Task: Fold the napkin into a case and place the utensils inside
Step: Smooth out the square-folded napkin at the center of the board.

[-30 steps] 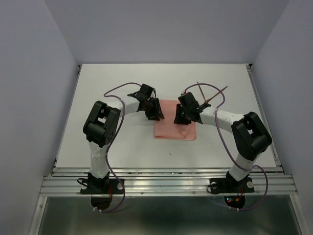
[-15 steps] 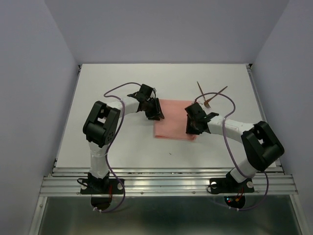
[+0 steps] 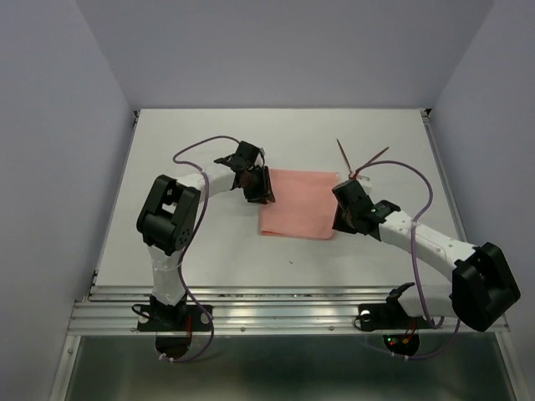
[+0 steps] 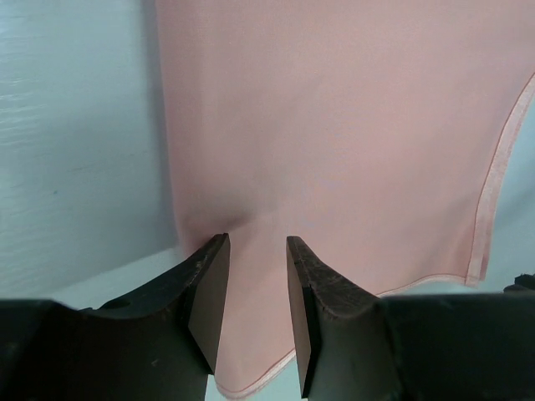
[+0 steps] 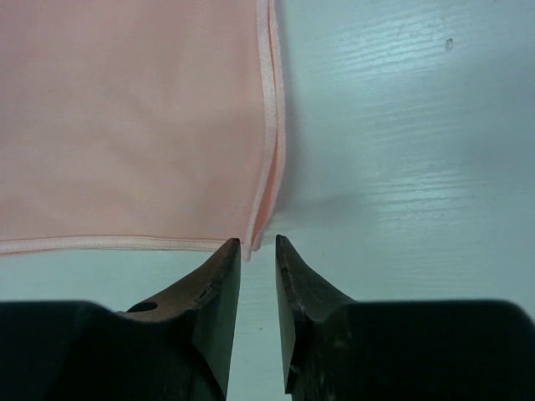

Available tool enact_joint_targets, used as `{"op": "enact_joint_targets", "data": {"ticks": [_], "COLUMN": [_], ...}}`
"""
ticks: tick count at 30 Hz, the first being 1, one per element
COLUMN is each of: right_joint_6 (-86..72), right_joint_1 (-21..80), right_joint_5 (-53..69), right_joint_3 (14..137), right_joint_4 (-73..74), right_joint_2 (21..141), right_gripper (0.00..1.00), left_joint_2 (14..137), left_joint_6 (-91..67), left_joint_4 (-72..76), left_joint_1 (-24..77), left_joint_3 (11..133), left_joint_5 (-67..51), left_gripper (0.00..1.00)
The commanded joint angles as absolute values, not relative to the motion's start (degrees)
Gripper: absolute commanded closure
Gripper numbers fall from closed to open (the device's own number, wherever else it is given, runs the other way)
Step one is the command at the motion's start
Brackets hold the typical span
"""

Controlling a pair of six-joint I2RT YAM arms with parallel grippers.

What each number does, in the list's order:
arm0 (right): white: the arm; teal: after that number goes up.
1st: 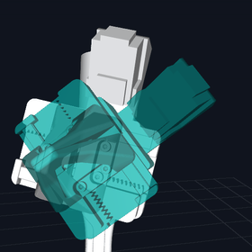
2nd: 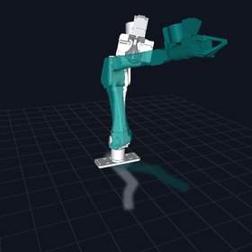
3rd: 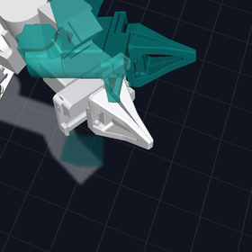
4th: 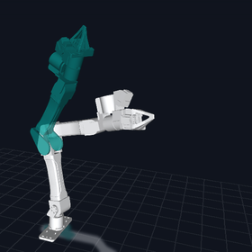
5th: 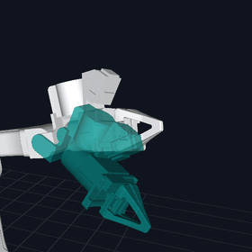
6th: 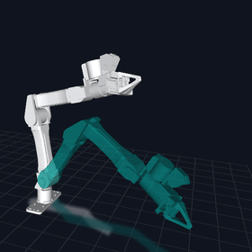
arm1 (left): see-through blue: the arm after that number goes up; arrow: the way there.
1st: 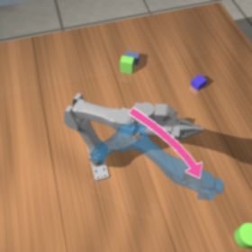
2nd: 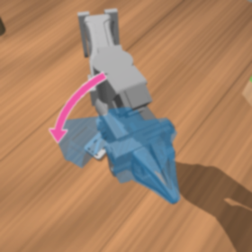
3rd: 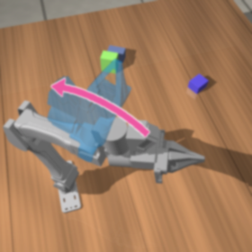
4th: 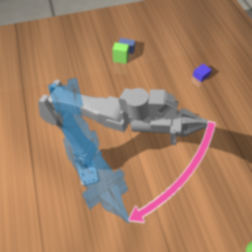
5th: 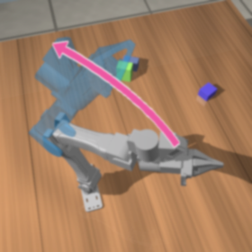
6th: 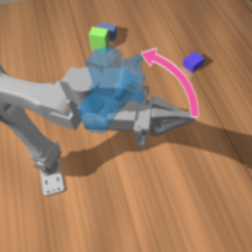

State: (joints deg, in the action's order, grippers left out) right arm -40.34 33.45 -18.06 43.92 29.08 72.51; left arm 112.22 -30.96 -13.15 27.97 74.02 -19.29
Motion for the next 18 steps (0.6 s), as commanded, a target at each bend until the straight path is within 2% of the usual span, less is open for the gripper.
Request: {"op": "enact_joint_targets", "data": {"ticks": [1,9,11,12,14,18], "right_joint_6": [-40.87,-40.78,-40.96,-41.13,-41.75,-41.75], "right_joint_1": [33.75,35.51,35.51,35.51,35.51,35.51], "right_joint_5": [-15.91,-12.66,-12.57,-12.74,-13.79,-16.52], "right_joint_3": [47.81,49.31,48.17,47.56,46.49,44.04], "right_joint_4": [25.32,21.36,20.74,20.13,20.04,19.95], "right_joint_2": [75.31,79.01,79.98,80.42,80.94,82.44], "right_gripper": [0.72,0.72,0.75,0.77,0.80,0.88], "left_joint_2": [104.43,98.09,97.03,96.86,96.77,97.47], "left_joint_6": [-27.16,-25.75,-26.10,-26.28,-26.81,-27.24], "left_joint_4": [-16.87,-18.28,-17.58,-16.45,-15.56,-13.54], "left_joint_1": [27.60,28.04,28.21,28.56,28.91,31.02], "left_joint_3": [76.20,69.79,67.68,65.41,63.38,59.69], "left_joint_5": [-15.47,-14.24,-15.03,-16.33,-17.66,-19.34], "left_gripper": [0.55,0.57,0.65,0.82,1.00,1.00]}}
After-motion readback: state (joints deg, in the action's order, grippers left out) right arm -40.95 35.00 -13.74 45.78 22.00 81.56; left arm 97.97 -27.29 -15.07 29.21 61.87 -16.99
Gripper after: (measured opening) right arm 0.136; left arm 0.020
